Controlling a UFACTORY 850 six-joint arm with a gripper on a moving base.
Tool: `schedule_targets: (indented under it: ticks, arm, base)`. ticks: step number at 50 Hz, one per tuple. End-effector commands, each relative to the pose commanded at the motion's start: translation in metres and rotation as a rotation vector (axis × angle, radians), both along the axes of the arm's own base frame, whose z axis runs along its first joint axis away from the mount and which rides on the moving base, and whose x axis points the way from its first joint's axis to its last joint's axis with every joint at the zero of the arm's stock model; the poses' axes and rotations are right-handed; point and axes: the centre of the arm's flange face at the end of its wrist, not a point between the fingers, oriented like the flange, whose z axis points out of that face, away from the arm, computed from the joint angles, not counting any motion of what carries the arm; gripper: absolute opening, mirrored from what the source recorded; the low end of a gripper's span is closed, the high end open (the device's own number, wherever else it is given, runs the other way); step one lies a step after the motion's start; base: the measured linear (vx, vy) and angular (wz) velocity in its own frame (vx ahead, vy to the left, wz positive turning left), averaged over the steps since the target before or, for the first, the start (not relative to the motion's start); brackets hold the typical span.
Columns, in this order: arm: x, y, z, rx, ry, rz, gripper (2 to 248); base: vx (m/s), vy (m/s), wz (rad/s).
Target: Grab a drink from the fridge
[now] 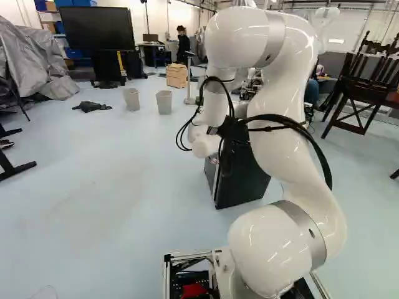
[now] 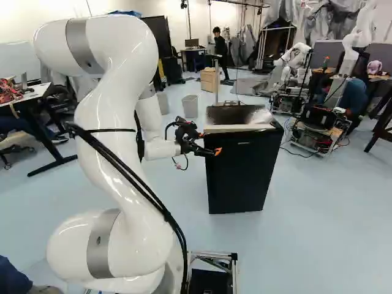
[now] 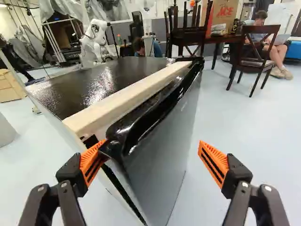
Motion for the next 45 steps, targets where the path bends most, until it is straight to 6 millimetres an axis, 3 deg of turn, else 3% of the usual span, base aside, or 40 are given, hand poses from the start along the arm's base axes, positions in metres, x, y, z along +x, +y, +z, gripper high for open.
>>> schedule_targets:
  ticks: [45]
  arm:
    - [-0.087, -0.005, 0.007, -0.018, 0.086, 0.032, 247]
  base:
    - [0.000, 0.000, 0.000]
